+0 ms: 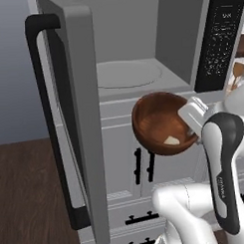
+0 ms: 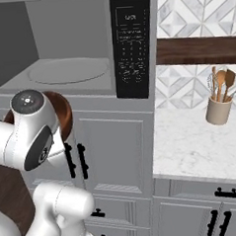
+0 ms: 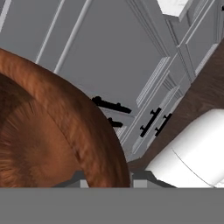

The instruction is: Pick the garlic from the sink and place it in the bowl. Then pick the bowl and place it in the microwave. Then close the microwave door and press the start button.

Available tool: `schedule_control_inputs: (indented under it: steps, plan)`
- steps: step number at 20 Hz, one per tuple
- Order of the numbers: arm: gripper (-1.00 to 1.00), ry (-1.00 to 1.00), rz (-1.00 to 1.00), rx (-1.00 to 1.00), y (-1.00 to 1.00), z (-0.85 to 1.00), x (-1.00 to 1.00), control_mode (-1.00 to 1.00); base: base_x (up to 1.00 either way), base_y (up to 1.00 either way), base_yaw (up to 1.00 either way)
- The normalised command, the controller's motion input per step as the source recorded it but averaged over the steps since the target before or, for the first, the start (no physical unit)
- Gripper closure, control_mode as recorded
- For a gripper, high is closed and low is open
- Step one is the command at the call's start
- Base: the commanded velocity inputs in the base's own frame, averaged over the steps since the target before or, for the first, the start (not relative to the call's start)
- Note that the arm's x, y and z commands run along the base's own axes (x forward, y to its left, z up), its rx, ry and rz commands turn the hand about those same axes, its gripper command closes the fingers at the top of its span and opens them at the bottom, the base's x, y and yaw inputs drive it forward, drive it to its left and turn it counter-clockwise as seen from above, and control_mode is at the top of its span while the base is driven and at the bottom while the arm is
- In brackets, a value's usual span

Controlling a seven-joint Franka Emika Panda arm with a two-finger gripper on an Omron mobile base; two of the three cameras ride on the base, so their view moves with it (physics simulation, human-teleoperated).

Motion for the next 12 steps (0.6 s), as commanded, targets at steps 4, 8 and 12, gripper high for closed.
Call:
schedule_control_inputs:
  steps: [4, 8, 12]
  plan:
    - [1.00, 0.00, -0.01, 0.01, -0.05, 0.87, 0.18, -1.00, 0.00, 0.00, 0.00]
    - [1.00, 0.00, -0.05, 0.00, 0.00, 0.76, 0.65, -1.00, 0.00, 0.00, 0.00]
    - [1.00, 0.01, -0.02, 0.00, 0.00, 0.31, 0.89, -1.00, 0.00, 0.00, 0.00]
